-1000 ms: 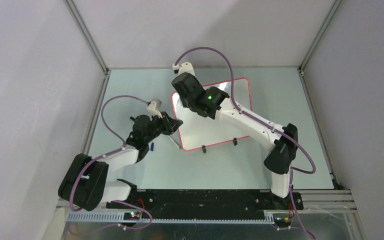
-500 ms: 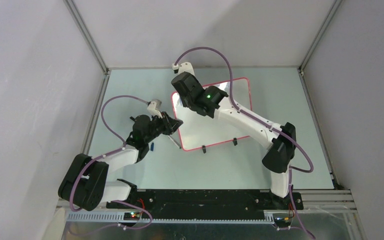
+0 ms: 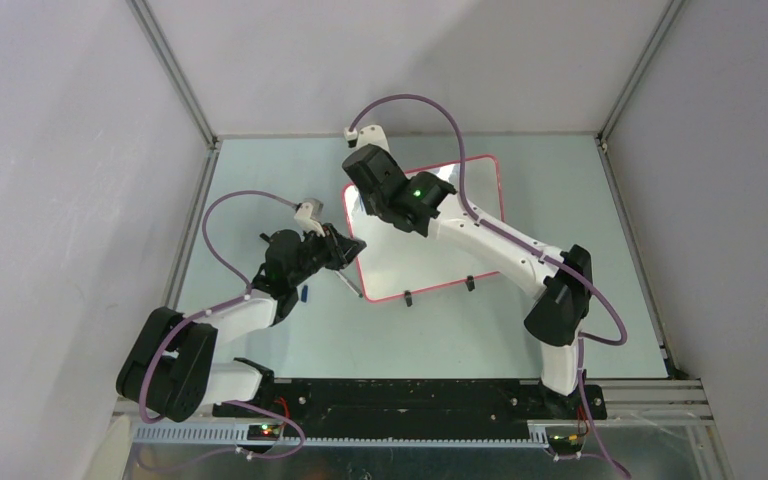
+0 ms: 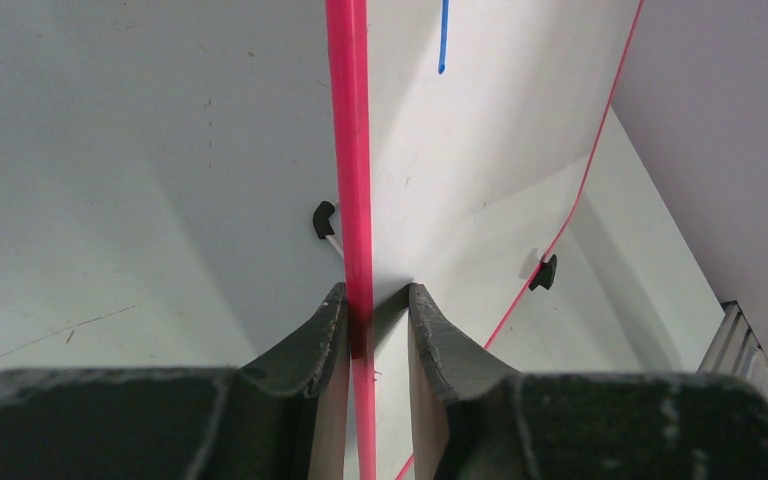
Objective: Write a sentence on the whiteboard
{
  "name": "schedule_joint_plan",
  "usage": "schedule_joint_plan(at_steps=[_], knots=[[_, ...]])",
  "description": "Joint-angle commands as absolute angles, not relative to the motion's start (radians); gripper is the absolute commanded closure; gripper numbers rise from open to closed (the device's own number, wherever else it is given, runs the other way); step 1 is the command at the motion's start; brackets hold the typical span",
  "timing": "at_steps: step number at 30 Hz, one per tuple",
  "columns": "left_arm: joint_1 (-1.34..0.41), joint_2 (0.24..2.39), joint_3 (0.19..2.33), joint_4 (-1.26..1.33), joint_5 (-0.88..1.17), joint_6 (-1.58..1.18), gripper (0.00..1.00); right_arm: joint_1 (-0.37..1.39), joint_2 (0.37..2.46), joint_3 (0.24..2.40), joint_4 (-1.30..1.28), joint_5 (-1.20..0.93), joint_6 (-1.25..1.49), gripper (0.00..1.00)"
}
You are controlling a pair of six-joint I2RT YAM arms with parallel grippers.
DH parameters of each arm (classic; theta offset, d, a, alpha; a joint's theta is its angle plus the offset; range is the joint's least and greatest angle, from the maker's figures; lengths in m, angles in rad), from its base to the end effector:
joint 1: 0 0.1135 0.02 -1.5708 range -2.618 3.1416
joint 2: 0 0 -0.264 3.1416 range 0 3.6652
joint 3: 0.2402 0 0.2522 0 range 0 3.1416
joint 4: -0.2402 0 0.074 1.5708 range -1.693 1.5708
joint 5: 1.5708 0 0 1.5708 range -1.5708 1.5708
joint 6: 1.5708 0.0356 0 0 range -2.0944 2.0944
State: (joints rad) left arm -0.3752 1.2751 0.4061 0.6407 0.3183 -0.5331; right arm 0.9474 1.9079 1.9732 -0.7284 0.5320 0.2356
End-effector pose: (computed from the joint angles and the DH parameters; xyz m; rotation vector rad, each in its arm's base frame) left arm 0.2304 -0.1027 0.1933 0.0903 1.8849 -0.9223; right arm 0.2659 0.3388 0.3741 -0.4730 2.0784 0.0968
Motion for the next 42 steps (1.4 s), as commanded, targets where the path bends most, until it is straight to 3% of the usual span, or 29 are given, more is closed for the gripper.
schedule_joint_plan(at_steps=[1, 32, 42], knots=[[-0.374, 1.250, 0.422, 0.619, 0.270, -0.488, 0.92, 0.952, 1.902, 1.964, -0.727, 0.532, 0.250, 1.00], [-0.374, 1.249, 0.423, 0.617, 0.267, -0.485, 0.92, 0.979, 1.831, 1.874, -0.730, 0.527, 0.267, 1.00], [-0.373, 1.250, 0.422, 0.617, 0.268, -0.486, 0.92, 0.989, 1.714, 1.774, -0.658, 0.549, 0.263, 1.00]])
